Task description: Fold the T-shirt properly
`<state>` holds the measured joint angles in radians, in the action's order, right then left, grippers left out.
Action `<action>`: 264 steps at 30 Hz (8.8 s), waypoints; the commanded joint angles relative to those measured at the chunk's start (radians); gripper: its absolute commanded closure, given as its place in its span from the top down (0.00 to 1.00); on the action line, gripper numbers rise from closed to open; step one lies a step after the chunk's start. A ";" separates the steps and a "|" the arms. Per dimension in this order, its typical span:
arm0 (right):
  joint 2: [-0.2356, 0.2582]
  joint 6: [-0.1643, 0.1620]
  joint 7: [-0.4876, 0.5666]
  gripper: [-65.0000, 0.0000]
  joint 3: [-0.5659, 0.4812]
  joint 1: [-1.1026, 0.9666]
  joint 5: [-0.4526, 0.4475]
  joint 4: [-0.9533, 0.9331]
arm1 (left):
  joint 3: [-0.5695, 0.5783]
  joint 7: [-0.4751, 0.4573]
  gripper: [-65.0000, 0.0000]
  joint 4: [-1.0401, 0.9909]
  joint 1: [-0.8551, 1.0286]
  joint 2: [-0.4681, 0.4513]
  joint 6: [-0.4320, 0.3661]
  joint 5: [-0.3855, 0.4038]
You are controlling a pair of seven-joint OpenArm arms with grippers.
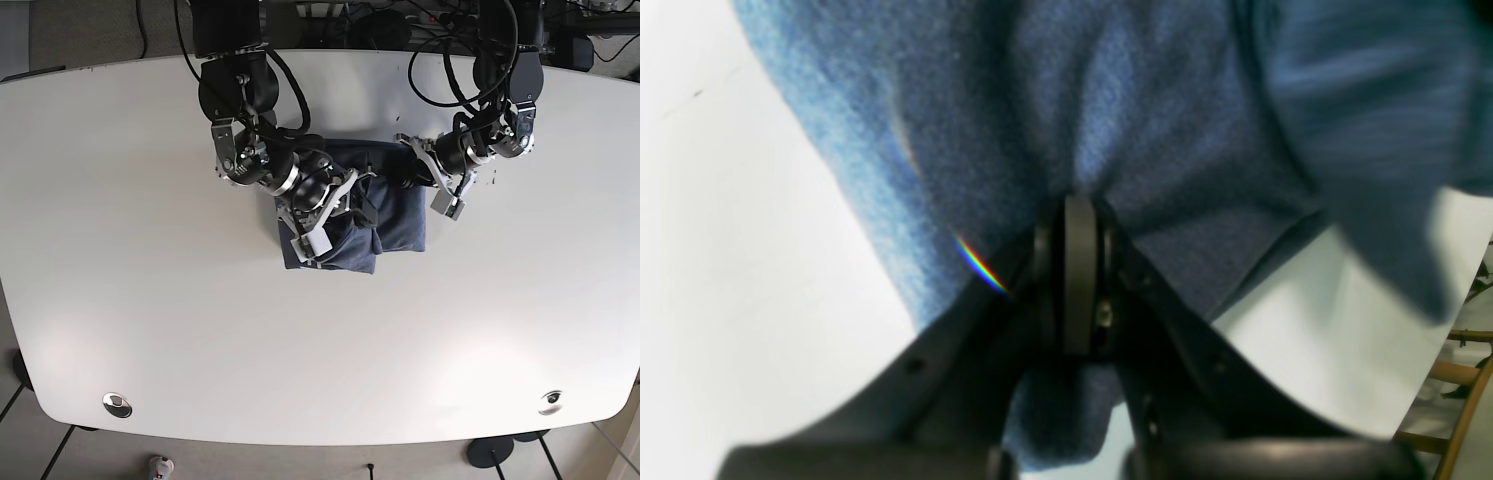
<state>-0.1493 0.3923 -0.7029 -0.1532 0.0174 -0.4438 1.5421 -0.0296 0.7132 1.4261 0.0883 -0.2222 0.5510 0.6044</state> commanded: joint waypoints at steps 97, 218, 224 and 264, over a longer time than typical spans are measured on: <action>0.150 0.231 0.457 0.10 0.261 -0.208 0.348 0.057 | 0.423 -0.392 0.57 -0.282 -0.258 0.022 -0.661 -0.327; 0.288 -0.065 1.139 0.11 0.290 -0.314 0.440 -1.331 | -0.227 -0.952 0.58 -1.338 0.155 0.189 -0.484 -0.748; 0.291 -0.066 1.046 0.11 0.289 -0.254 0.442 -1.331 | -0.226 -0.959 0.58 -1.339 0.135 0.194 -0.550 -0.749; 0.297 -0.066 1.300 0.10 0.157 -0.624 0.316 -1.029 | -0.149 -1.478 0.57 -0.904 0.592 0.246 -0.550 -0.743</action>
<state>0.1364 0.3214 0.5797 0.0044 -0.5919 -0.1322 0.5148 -0.1802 -0.7486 0.5205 0.6662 0.0238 0.0002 -0.1379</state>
